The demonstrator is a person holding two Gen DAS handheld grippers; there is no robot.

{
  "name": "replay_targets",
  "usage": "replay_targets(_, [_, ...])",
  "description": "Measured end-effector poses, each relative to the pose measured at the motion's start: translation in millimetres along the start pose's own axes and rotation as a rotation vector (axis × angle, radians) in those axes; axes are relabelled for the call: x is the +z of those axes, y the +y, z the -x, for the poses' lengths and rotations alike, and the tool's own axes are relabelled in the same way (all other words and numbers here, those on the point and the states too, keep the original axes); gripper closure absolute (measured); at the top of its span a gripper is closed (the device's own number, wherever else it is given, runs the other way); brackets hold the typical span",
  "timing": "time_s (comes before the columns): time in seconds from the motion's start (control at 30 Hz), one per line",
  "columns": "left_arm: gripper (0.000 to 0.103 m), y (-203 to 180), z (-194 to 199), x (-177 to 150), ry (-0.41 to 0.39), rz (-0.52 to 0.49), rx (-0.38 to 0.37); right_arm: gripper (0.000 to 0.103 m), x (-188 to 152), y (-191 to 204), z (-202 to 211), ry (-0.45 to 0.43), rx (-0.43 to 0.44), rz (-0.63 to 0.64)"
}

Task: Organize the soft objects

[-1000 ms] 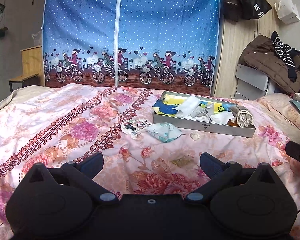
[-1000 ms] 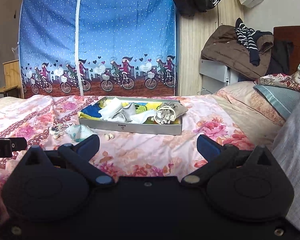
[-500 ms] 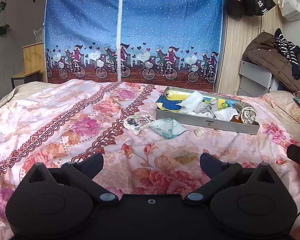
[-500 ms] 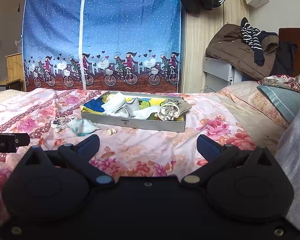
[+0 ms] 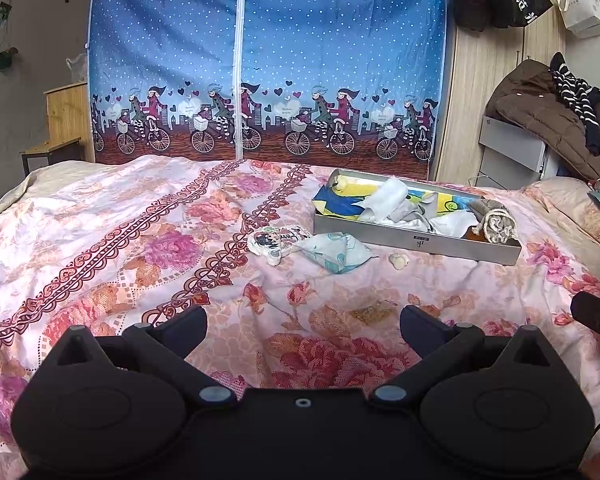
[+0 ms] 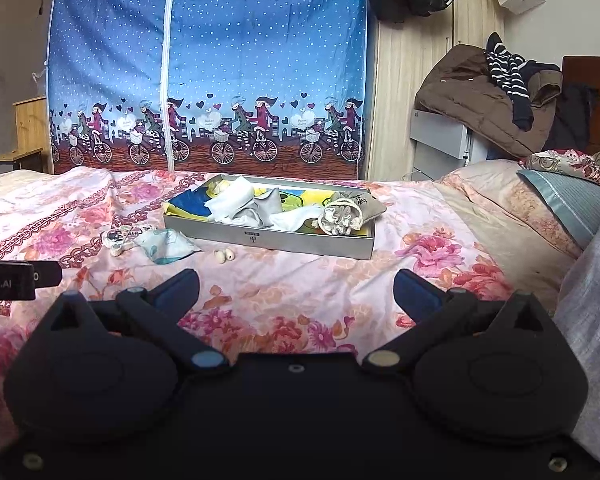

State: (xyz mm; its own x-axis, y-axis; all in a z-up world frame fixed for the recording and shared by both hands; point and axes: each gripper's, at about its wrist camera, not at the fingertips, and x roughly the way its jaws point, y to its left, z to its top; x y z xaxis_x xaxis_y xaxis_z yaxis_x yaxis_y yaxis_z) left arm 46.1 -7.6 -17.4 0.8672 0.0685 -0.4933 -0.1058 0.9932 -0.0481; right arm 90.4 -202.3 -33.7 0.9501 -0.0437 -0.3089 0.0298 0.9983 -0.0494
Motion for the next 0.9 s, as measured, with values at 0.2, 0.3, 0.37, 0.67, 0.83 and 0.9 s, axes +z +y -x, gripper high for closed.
replay_targets(0.2, [0.001, -0.2, 0.4, 0.5, 0.0, 0.001, 0.0, 0.0, -0.2, 0.0, 0.4, 0.003, 0.001, 0.002])
replay_targets(0.3, [0.001, -0.3, 0.4, 0.7, 0.001, 0.001, 0.0, 0.0, -0.6, -0.4, 0.5, 0.006, 0.002, 0.005])
replay_targets(0.37, [0.001, 0.1, -0.5, -0.3, 0.002, 0.001, 0.001, 0.0, -0.9, -0.4, 0.9, 0.007, 0.003, 0.007])
replay_targets(0.67, [0.001, 0.1, -0.5, 0.2, 0.002, 0.0, 0.0, 0.0, -0.6, -1.7, 1.1, 0.014, 0.005, 0.013])
replay_targets(0.83, [0.001, -0.1, -0.6, 0.1, 0.002, 0.0, 0.0, 0.0, -0.5, -2.3, 1.3, 0.018, 0.006, 0.015])
replay_targets(0.9, [0.001, -0.2, -0.7, 0.0, 0.002, 0.0, 0.001, 0.0, -0.5, -2.1, 1.4, 0.018, 0.006, 0.015])
